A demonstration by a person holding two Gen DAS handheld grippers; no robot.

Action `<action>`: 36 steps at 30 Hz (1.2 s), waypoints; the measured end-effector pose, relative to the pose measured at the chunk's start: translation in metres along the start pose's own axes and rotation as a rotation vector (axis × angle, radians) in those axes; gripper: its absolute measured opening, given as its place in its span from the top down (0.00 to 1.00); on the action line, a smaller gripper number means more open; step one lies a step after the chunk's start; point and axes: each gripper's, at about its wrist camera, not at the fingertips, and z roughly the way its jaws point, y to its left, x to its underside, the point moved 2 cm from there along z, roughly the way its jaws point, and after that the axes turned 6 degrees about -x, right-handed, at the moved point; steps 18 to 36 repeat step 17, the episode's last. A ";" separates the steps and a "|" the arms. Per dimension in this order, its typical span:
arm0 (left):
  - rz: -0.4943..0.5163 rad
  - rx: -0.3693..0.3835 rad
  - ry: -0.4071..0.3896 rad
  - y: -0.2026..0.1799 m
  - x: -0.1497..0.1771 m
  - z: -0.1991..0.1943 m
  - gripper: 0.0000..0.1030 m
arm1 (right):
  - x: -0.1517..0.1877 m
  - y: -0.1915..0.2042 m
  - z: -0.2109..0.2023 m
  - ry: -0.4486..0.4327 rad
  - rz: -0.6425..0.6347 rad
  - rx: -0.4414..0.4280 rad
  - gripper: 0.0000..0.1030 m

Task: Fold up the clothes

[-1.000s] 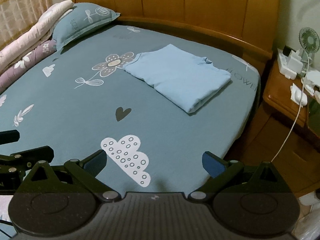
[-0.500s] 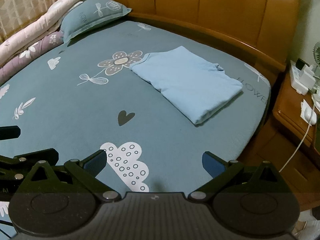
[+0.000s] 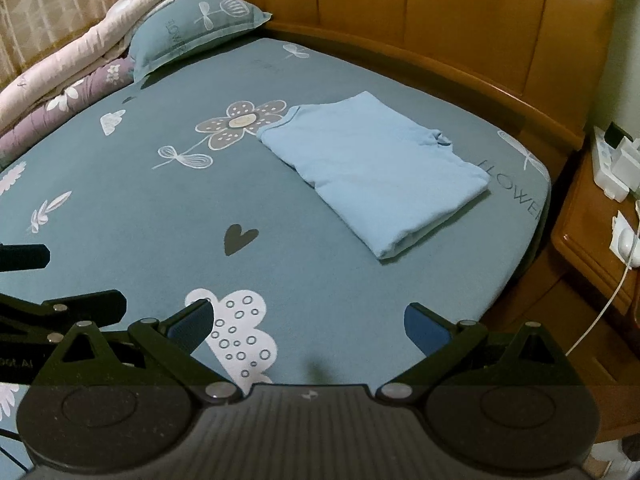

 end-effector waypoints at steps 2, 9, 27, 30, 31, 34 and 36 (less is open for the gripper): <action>-0.004 -0.006 0.005 -0.002 -0.002 0.003 0.01 | -0.002 -0.005 0.001 0.003 0.000 -0.003 0.00; -0.029 -0.022 0.016 -0.009 -0.008 0.012 0.01 | -0.013 -0.020 0.008 0.012 -0.016 -0.010 0.00; -0.034 -0.028 0.022 -0.018 -0.015 0.019 0.01 | -0.017 -0.034 0.014 0.023 -0.013 -0.018 0.00; -0.034 -0.028 0.022 -0.018 -0.015 0.019 0.01 | -0.017 -0.034 0.014 0.023 -0.013 -0.018 0.00; -0.034 -0.028 0.022 -0.018 -0.015 0.019 0.01 | -0.017 -0.034 0.014 0.023 -0.013 -0.018 0.00; -0.034 -0.028 0.022 -0.018 -0.015 0.019 0.01 | -0.017 -0.034 0.014 0.023 -0.013 -0.018 0.00; -0.034 -0.028 0.022 -0.018 -0.015 0.019 0.01 | -0.017 -0.034 0.014 0.023 -0.013 -0.018 0.00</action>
